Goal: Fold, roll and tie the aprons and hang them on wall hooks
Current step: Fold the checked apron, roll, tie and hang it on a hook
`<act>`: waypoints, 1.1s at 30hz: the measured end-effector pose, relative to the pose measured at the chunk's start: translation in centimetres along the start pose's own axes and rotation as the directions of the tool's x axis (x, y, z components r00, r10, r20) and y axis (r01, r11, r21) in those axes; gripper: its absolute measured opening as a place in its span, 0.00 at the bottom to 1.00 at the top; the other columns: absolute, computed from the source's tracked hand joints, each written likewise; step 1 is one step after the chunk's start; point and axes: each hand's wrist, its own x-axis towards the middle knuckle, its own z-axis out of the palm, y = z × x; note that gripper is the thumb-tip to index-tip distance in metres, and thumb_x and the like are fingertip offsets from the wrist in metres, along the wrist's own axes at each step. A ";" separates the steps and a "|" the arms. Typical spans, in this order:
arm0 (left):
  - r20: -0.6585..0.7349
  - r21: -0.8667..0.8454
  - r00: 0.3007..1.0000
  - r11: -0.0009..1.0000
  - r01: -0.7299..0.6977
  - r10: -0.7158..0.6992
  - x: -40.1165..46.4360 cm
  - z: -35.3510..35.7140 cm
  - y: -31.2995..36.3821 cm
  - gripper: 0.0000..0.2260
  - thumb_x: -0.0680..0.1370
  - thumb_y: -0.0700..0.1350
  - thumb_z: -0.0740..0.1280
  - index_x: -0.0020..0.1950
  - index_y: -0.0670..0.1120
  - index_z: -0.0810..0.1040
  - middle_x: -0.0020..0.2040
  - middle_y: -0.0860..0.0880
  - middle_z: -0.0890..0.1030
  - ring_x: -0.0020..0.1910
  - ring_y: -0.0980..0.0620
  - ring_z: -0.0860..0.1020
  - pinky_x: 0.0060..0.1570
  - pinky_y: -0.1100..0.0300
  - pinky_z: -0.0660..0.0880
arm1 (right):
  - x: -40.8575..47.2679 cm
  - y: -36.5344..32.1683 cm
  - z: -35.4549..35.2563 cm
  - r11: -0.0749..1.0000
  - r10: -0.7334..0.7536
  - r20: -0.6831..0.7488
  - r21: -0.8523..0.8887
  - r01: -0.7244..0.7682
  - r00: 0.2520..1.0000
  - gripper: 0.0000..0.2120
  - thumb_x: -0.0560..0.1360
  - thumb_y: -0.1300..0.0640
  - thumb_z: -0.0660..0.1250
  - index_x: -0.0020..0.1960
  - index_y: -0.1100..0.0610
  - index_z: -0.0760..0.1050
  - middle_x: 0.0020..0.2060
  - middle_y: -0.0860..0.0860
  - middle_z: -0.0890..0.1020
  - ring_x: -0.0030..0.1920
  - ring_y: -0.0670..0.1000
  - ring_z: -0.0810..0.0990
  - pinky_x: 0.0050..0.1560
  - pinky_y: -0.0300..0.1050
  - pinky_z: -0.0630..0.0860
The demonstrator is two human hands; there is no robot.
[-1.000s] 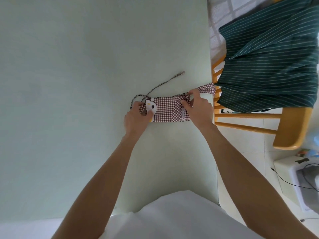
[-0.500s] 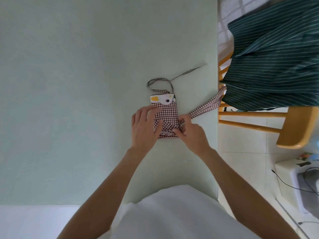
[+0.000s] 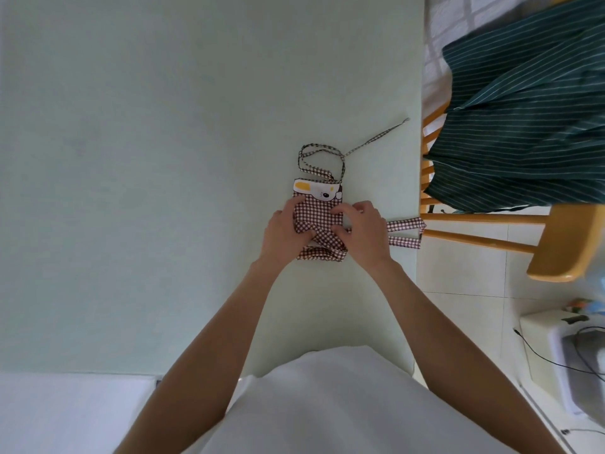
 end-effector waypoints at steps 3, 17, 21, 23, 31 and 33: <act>0.010 -0.115 1.000 0.993 0.008 -0.007 0.4 -0.4 -0.1 0.31 0.69 0.41 0.73 0.70 0.50 0.66 0.59 0.44 0.78 0.56 0.47 0.76 0.54 0.56 0.73 | -0.3 0.3 0.1 1.000 -0.029 0.015 -0.012 0.029 0.999 0.17 0.74 0.49 0.68 0.61 0.48 0.73 0.53 0.53 0.76 0.55 0.55 0.73 0.54 0.49 0.67; -0.174 0.106 0.922 0.937 -0.333 0.347 -1.8 -1.8 -1.8 0.26 0.68 0.41 0.74 0.64 0.47 0.72 0.55 0.50 0.79 0.49 0.54 0.77 0.51 0.62 0.72 | -2.7 -1.0 0.4 0.977 -0.145 -0.265 0.114 0.180 0.953 0.27 0.66 0.58 0.75 0.64 0.55 0.73 0.50 0.50 0.77 0.56 0.53 0.69 0.57 0.52 0.67; -0.151 0.363 0.875 0.849 -0.384 0.461 -2.8 -0.2 -2.8 0.27 0.66 0.46 0.76 0.63 0.45 0.74 0.48 0.46 0.78 0.45 0.46 0.78 0.45 0.53 0.76 | -3.7 0.6 1.1 0.907 -0.373 -0.303 -0.321 0.274 0.877 0.24 0.64 0.54 0.77 0.57 0.58 0.76 0.45 0.53 0.81 0.52 0.53 0.68 0.55 0.49 0.63; -0.200 0.441 0.824 0.800 -0.407 0.530 -3.3 0.6 -3.4 0.23 0.65 0.46 0.77 0.58 0.45 0.77 0.45 0.46 0.77 0.42 0.46 0.77 0.41 0.54 0.77 | -4.5 1.1 1.3 0.874 -0.422 -0.335 -0.396 0.280 0.842 0.19 0.64 0.53 0.77 0.52 0.58 0.78 0.42 0.53 0.81 0.51 0.53 0.68 0.55 0.49 0.63; -0.050 0.341 0.730 0.698 -0.629 0.682 -3.8 2.0 -6.1 0.17 0.68 0.40 0.72 0.55 0.48 0.75 0.61 0.50 0.78 0.62 0.52 0.73 0.65 0.54 0.65 | -6.3 3.8 2.4 0.825 -0.527 -0.212 -0.360 0.435 0.823 0.20 0.66 0.53 0.75 0.54 0.55 0.72 0.61 0.53 0.75 0.66 0.55 0.67 0.68 0.58 0.59; -0.004 0.313 0.752 0.715 -0.625 0.659 -3.5 1.9 -6.2 0.17 0.68 0.41 0.73 0.55 0.48 0.74 0.59 0.52 0.79 0.59 0.53 0.75 0.65 0.54 0.65 | -6.0 4.4 2.5 0.833 -0.504 -0.147 -0.343 0.434 0.851 0.24 0.65 0.53 0.76 0.57 0.54 0.71 0.61 0.50 0.78 0.68 0.53 0.67 0.70 0.59 0.57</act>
